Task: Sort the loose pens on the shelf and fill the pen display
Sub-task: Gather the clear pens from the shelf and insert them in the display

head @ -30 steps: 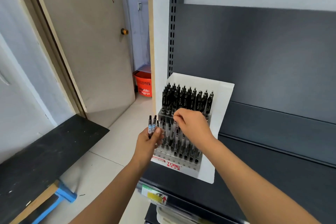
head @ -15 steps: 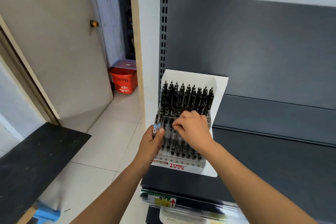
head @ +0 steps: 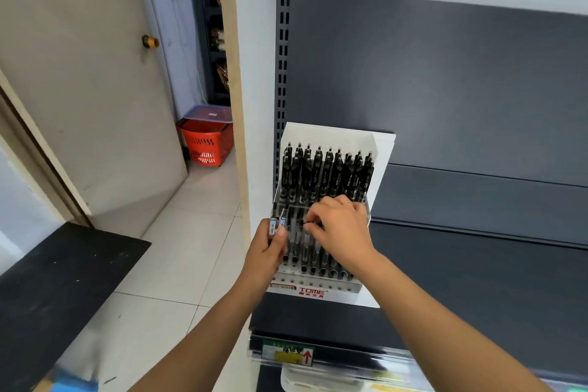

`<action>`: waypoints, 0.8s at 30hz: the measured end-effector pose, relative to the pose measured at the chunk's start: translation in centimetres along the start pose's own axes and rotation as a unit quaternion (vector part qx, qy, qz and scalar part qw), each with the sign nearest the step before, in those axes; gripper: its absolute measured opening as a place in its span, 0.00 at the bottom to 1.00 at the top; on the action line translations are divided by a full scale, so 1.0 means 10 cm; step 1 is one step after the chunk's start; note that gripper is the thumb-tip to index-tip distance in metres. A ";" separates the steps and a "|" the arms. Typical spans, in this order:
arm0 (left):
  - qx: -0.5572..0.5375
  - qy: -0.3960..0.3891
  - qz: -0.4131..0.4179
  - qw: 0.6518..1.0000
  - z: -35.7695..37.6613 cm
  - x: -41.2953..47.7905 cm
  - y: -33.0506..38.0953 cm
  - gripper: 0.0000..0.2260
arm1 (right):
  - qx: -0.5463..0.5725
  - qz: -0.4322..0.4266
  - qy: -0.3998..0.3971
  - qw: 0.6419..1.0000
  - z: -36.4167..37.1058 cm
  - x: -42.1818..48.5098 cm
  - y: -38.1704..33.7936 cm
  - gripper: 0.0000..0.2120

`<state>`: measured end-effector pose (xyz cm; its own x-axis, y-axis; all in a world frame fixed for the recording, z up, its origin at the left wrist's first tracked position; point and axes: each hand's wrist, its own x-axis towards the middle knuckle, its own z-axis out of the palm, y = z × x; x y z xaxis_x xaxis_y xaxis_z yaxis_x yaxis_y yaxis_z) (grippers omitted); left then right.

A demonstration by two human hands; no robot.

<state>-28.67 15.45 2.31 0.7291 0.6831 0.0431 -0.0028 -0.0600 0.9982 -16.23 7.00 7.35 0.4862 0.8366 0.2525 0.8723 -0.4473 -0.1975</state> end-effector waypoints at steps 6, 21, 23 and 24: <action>-0.001 -0.008 -0.003 1.000 0.04 0.00 0.00 0.08 | 0.000 -0.007 -0.010 1.000 0.02 -0.06 0.05 0.07; -0.008 -0.021 0.023 0.999 0.13 -0.02 -0.02 0.05 | 0.253 0.038 -0.036 0.966 -0.13 0.07 -0.06 0.05; -0.017 -0.010 0.024 1.000 0.12 -0.02 0.00 0.05 | 0.284 0.048 -0.028 0.957 -0.15 0.07 -0.06 0.03; -0.020 -0.002 0.025 0.999 0.11 -0.03 0.00 0.05 | 0.284 0.048 -0.027 0.957 -0.15 0.07 -0.06 0.04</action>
<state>-28.10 14.44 2.27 0.7295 0.6777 0.0925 -0.0667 -0.0641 0.9957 -16.30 7.37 9.09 0.5456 0.8224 0.1611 0.6474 -0.2916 -0.7042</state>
